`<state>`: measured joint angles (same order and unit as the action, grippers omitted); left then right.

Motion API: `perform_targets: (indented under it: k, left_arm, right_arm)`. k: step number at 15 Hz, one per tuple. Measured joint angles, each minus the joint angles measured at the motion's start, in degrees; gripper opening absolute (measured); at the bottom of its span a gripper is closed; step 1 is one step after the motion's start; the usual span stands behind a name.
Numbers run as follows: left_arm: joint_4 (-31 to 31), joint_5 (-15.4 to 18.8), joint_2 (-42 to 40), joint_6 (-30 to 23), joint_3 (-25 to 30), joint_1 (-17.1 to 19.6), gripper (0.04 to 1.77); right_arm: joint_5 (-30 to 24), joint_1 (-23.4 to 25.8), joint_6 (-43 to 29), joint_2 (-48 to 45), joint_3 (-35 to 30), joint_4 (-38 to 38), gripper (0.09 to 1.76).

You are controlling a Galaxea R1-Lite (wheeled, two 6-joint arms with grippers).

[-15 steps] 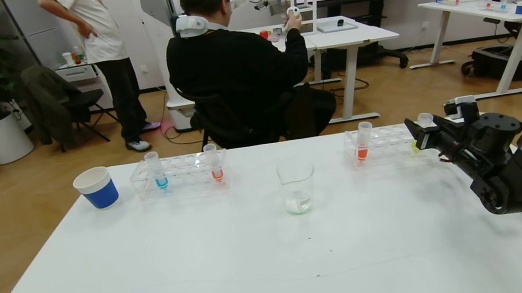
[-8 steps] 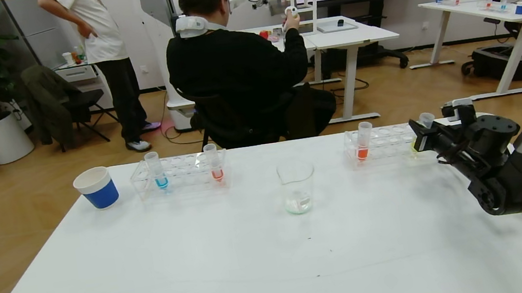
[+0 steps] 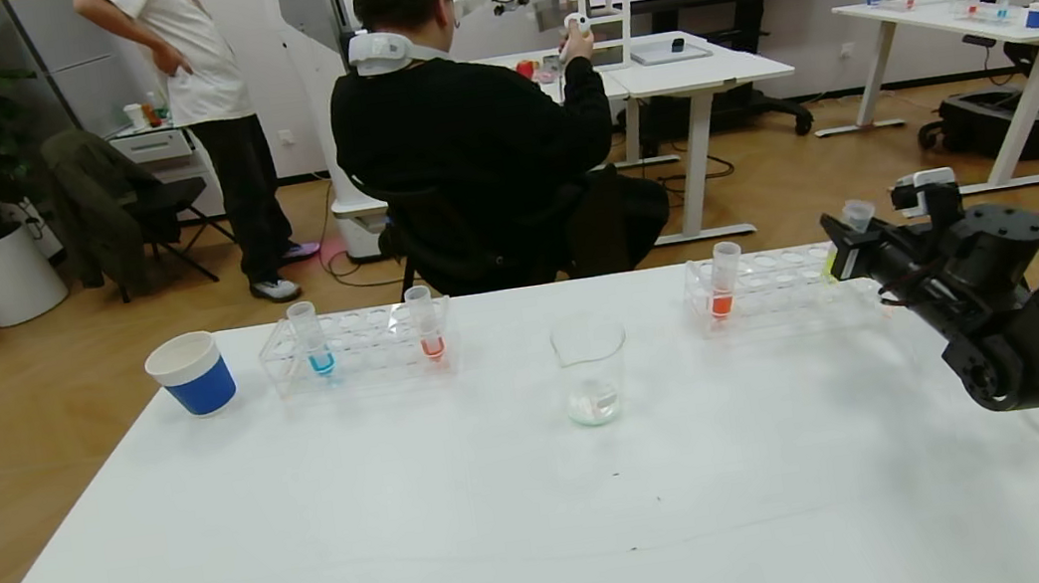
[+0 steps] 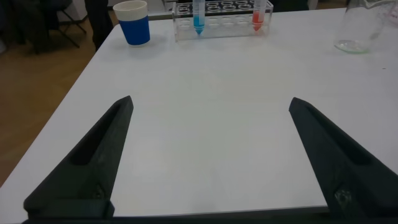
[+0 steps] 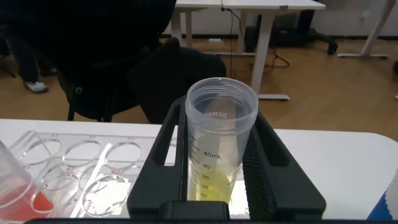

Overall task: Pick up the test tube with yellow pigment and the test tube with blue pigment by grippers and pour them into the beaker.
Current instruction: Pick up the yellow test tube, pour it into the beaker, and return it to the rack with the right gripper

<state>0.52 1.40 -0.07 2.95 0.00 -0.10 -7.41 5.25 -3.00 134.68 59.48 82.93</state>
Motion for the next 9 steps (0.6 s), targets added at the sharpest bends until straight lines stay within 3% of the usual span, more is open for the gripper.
perform_targets:
  k: [3,9]
  left_arm:
    - [0.00,-0.02,0.00,0.02,0.00,0.00,1.75]
    - [0.00,-0.02,0.00,0.02,0.00,0.00,1.75]
  right_arm:
    - [-0.63,-0.09,0.02,-4.17,0.05,-4.13,0.51]
    - [-1.54,-0.40,2.56,-7.29,0.50,-4.83,0.51]
